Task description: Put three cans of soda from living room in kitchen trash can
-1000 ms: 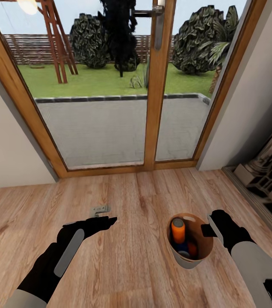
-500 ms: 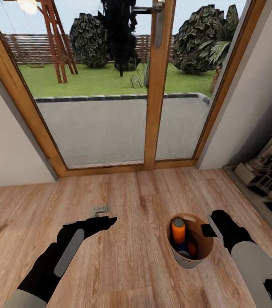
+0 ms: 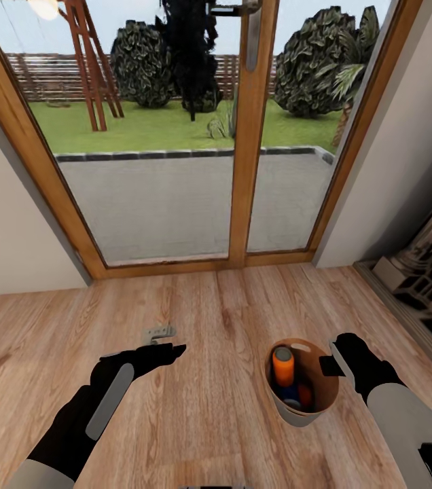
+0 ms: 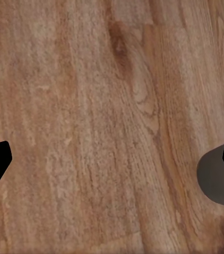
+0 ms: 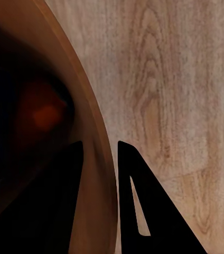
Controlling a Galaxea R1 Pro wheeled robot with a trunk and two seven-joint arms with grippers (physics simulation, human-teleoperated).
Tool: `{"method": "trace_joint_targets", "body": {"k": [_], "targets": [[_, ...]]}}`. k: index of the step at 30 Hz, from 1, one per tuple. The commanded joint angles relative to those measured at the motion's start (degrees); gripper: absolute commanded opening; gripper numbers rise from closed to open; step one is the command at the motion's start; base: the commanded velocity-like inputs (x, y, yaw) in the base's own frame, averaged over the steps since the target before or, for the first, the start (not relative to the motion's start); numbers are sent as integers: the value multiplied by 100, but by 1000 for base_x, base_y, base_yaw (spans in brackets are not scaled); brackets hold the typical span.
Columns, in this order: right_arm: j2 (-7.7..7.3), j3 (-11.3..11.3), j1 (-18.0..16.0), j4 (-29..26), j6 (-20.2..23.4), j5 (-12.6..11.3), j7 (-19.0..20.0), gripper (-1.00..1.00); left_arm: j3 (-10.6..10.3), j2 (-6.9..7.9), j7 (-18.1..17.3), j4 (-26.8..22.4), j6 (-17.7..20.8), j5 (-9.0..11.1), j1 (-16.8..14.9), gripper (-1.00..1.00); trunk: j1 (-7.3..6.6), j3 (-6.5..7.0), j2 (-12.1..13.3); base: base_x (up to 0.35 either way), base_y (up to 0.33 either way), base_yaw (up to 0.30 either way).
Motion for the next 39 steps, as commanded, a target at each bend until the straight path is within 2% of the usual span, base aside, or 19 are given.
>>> {"method": "trace_joint_targets", "body": {"k": [1,7,13,35,39], "targets": [[0,-3,-3,-1,-2,-47,17,-100,-1,0,0,2,0,1,0,100,22,-18,-42,0,0,0],[0,-3,-3,-1,-1,-47,19,-100,4,0,-1,-1,-1,1,0,100,22,-18,-42,0,0,0],[0,-3,-3,-1,-2,-47,18,-100,2,0,-1,3,0,1,0,100,154,-126,-283,0,0,0],[1,-3,-3,-1,-2,-46,19,-100,3,0,-2,-1,-7,3,0,100,198,-161,-363,0,0,0],[1,-3,-3,-1,-2,-46,17,-100,3,0,-1,-2,-5,3,0,100,286,-233,-523,0,0,0]]}}
